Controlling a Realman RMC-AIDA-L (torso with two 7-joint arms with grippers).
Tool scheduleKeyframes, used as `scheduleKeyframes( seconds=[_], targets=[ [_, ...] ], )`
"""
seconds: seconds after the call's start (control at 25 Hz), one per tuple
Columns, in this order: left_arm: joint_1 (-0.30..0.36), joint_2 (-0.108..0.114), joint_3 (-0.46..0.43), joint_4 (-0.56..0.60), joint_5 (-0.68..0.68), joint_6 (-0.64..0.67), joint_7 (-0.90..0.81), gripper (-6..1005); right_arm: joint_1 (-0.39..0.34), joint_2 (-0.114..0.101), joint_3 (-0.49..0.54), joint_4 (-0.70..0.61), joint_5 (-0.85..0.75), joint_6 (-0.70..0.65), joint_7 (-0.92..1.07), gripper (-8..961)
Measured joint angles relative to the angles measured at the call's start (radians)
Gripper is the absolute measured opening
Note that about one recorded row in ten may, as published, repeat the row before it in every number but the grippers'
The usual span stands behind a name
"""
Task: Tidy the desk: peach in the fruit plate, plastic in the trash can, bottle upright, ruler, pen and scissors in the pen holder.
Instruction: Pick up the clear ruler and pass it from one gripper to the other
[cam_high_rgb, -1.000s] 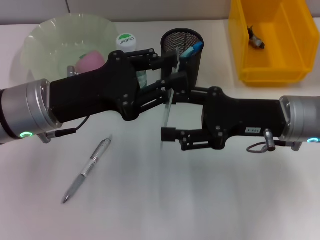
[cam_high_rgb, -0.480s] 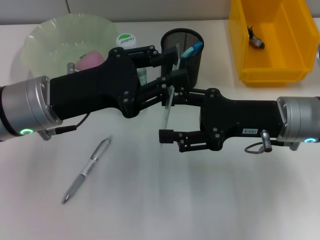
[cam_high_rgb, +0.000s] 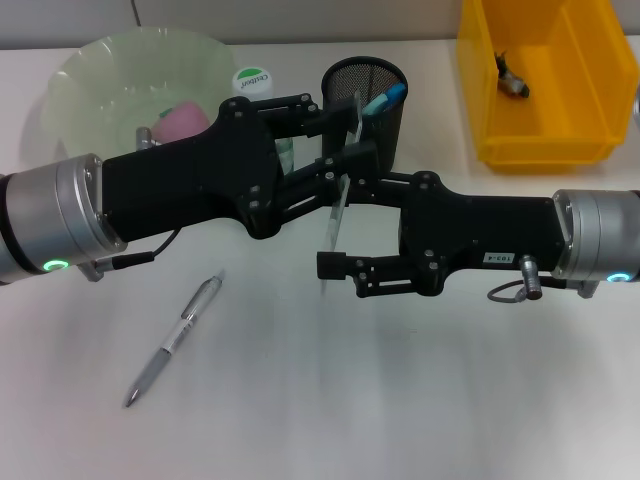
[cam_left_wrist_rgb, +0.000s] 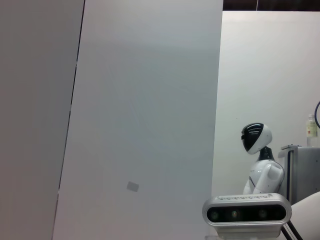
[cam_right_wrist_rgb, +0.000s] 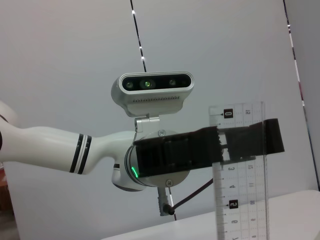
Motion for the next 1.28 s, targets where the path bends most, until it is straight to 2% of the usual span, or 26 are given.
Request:
scheduleKeyframes(
  seconds=[1.28],
  targets=[
    [0.007,0.0,-0.002,-0.013,0.0,0.002,0.004,395,-0.001,0.002,-0.013,0.026,0.008,0.0,0.0,747]
  ],
)
